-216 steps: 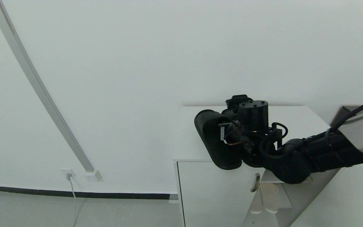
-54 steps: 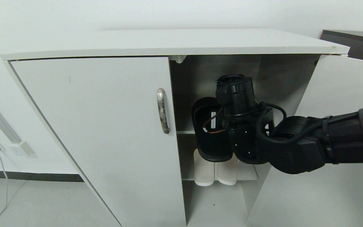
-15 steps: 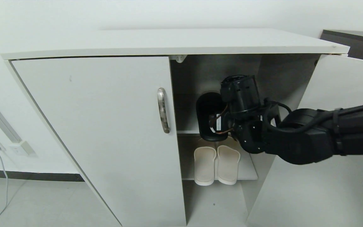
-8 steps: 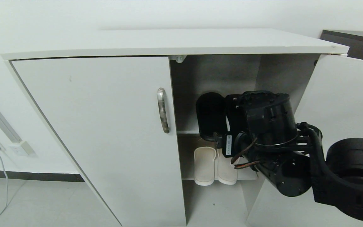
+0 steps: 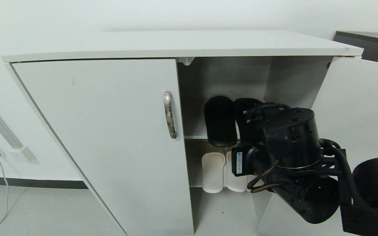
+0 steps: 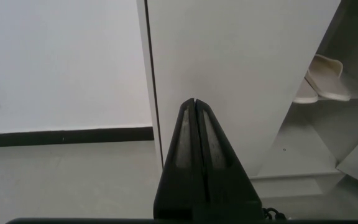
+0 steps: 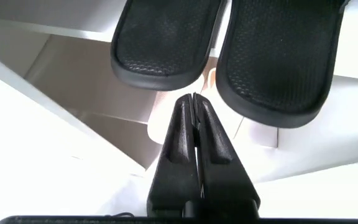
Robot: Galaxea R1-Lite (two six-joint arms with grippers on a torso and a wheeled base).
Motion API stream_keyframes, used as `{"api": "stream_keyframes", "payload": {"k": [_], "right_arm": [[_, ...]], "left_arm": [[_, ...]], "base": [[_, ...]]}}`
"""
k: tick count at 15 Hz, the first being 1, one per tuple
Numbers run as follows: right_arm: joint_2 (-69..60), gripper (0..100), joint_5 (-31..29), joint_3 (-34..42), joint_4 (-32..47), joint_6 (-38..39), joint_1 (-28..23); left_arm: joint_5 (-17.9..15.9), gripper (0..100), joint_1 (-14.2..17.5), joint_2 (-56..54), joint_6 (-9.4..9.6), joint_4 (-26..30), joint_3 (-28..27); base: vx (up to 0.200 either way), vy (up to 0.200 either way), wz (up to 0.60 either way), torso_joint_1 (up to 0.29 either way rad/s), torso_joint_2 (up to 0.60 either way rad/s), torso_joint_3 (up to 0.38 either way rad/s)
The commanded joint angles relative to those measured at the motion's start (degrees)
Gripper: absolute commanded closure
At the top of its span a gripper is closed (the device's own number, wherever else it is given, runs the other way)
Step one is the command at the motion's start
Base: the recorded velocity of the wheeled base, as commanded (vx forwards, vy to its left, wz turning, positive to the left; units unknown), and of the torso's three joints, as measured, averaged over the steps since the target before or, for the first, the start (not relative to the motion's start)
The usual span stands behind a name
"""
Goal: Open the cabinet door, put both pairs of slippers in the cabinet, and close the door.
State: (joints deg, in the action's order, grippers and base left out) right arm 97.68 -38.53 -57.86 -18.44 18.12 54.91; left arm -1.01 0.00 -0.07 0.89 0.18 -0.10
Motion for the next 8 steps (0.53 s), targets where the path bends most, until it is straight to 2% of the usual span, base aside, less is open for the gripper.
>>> {"api": "stream_keyframes", "payload": {"k": [1, 7, 8], "right_arm": [[-0.3, 100, 0.0, 0.2, 0.0, 0.0, 0.3], [-0.1, 100, -0.1, 0.7, 0.0, -0.1, 0.6], [-0.1, 100, -0.1, 0.7, 0.0, -0.1, 0.6]], "left_arm": [[0.0, 100, 0.0, 0.1, -0.01, 0.0, 0.0], [0.0, 100, 0.0, 0.1, -0.01, 0.0, 0.0], [0.0, 100, 0.0, 0.1, -0.01, 0.0, 0.0]], "base": [[0.0, 0.0, 0.0, 0.0, 0.0, 0.0], [0.0, 0.0, 0.0, 0.0, 0.0, 0.0], [-0.2, 0.0, 0.0, 0.002, 0.0, 0.002]]}}
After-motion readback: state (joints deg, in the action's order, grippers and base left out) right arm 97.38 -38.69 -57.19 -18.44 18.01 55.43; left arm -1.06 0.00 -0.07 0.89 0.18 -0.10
